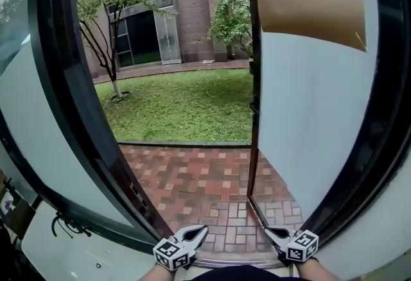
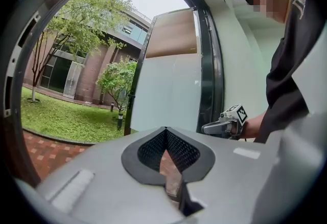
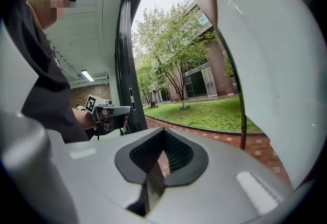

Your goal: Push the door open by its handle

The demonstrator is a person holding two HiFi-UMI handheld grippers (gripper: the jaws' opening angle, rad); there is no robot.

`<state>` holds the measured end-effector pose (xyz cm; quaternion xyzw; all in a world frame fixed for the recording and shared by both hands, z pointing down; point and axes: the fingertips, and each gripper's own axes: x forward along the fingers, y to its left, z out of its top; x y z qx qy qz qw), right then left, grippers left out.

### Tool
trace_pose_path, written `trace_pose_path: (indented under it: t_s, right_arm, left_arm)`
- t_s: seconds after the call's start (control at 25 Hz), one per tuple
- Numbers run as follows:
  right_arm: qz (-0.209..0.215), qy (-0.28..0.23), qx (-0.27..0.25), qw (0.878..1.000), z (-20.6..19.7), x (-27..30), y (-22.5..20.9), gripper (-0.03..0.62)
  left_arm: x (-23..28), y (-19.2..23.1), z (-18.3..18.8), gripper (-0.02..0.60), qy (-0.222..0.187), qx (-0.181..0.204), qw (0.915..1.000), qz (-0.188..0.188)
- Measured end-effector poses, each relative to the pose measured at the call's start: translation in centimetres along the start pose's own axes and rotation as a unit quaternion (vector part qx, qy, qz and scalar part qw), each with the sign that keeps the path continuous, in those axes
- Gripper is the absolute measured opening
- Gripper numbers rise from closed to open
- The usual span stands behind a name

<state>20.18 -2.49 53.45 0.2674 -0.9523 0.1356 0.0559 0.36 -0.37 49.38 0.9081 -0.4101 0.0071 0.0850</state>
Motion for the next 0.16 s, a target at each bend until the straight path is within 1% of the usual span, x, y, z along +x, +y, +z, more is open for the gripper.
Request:
trace_pose_path:
  t_s: [0.16]
  right_arm:
    - [0.003, 0.005, -0.001, 1.0, 0.06, 0.08, 0.8, 0.0]
  left_arm:
    - [-1.03, 0.35, 0.24, 0.0, -0.003, -0.004, 1.0, 0.008]
